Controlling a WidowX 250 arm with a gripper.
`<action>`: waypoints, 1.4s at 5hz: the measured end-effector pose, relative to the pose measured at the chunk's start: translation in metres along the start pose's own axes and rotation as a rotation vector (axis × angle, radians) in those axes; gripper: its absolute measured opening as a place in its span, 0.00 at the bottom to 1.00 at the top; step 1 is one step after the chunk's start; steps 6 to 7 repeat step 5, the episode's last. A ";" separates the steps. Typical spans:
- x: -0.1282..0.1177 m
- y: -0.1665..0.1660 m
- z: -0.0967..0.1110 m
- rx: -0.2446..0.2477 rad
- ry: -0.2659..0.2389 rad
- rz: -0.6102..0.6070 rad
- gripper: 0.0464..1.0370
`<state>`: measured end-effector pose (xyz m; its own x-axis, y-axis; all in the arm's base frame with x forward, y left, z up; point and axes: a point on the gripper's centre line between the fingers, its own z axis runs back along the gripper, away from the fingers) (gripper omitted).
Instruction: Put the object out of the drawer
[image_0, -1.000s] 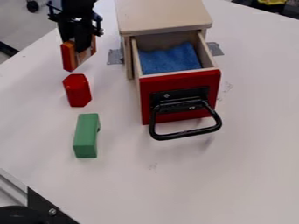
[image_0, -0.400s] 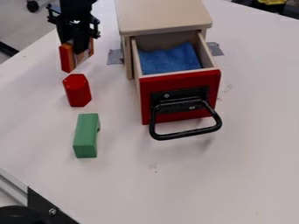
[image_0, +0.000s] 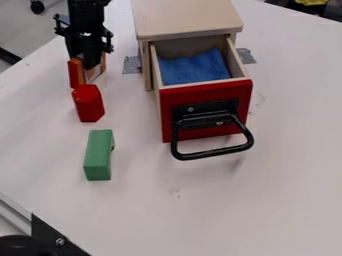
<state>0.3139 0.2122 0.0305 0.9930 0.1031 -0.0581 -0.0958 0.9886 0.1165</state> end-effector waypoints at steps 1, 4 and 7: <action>0.006 0.004 -0.002 0.013 -0.005 0.004 0.37; 0.003 -0.005 0.022 -0.002 0.021 0.010 0.96; -0.002 -0.013 0.035 -0.024 0.019 0.005 0.96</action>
